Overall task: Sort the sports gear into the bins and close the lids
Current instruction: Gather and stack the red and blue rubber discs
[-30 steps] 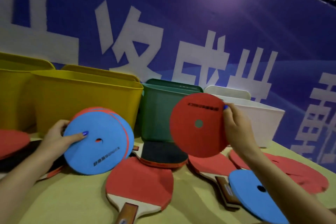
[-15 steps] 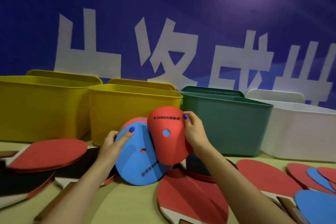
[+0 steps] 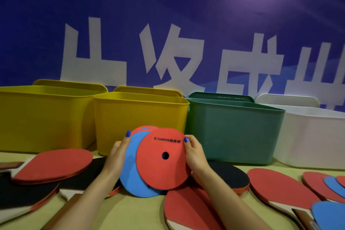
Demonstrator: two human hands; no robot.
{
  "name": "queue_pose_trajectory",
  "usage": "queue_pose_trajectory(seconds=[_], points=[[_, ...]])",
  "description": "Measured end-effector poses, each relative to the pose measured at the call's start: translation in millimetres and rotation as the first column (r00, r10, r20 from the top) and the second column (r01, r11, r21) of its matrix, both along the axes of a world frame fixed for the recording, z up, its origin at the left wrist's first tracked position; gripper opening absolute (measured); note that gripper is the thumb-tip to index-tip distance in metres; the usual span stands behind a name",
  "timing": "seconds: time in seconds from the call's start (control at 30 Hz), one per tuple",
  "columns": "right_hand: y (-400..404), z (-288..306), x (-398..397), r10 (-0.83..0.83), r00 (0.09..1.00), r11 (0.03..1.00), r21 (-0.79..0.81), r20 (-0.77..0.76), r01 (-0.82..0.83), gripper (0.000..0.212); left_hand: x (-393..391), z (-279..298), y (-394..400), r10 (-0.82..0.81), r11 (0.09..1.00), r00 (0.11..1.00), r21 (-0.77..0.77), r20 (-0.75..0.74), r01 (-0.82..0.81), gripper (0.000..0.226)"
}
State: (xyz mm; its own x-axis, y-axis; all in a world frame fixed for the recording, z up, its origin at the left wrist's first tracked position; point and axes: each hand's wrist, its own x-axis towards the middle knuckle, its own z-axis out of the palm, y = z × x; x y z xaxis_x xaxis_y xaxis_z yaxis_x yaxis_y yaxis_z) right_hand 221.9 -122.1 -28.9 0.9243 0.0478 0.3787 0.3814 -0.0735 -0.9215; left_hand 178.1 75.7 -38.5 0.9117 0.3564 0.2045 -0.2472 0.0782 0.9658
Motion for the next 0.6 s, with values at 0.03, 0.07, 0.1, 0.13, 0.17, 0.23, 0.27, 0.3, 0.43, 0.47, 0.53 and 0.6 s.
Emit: queue_pose_trajectory(seconds=[0.03, 0.07, 0.1, 0.13, 0.17, 0.23, 0.27, 0.3, 0.43, 0.47, 0.53, 0.6], points=[[4, -5, 1, 0.024, 1.0, 1.0, -0.008, 0.005, -0.024, 0.021, -3, 2, -3, -0.009, 1.0, 1.0, 0.021, 0.008, 0.009, 0.072], [7, -8, 1, 0.058, 0.998, 0.998, -0.037, 0.018, -0.058, 0.02, -3, 0, -5, -0.01, 0.998, 1.0, 0.057, 0.017, 0.009, 0.055], [11, -9, 2, 0.102, 0.994, 0.992, -0.074, 0.041, -0.098, 0.018, -3, -1, -7, 0.0, 0.995, 1.0, 0.098, 0.017, -0.002, 0.044], [13, -11, 1, 0.147, 0.987, 0.985, -0.1, 0.067, -0.14, 0.018, -2, -3, -7, 0.006, 0.992, 1.0, 0.127, 0.024, -0.009, 0.039], [15, -10, -1, 0.181, 0.98, 0.979, -0.111, 0.085, -0.171, 0.018, -3, -3, -6, 0.013, 0.988, 1.0, 0.154, 0.027, -0.017, 0.036], [14, -11, -3, 0.199, 0.974, 0.972, -0.144, 0.107, -0.183, 0.019, -4, -2, -4, 0.023, 0.986, 1.0, 0.167, 0.012, -0.025, 0.036], [11, -11, -3, 0.191, 0.974, 0.969, -0.178, 0.119, -0.169, 0.02, -2, -4, -2, 0.027, 0.986, 1.0, 0.163, 0.015, -0.029, 0.036], [8, -13, -3, 0.164, 0.977, 0.965, -0.226, 0.135, -0.131, 0.022, -3, -3, -2, 0.037, 0.986, 0.999, 0.159, 0.017, -0.039, 0.036], [-8, -11, -11, 0.019, 0.964, 0.926, -0.368, 0.265, 0.083, 0.034, -4, -2, -2, 0.05, 0.988, 0.998, 0.145, 0.049, -0.057, 0.035], [-11, -8, -17, 0.003, 0.962, 0.917, -0.384, 0.274, 0.107, 0.035, -4, -2, -1, 0.041, 0.989, 0.998, 0.139, 0.048, -0.048, 0.035], [-17, -2, -26, 0.016, 0.966, 0.909, -0.405, 0.26, 0.094, 0.032, -7, -1, -2, 0.037, 0.991, 0.998, 0.128, 0.042, -0.042, 0.039], [-23, 5, -38, 0.049, 0.969, 0.892, -0.448, 0.24, 0.066, 0.03, -8, -3, -2, 0.018, 0.992, 0.999, 0.126, 0.044, -0.023, 0.049]])
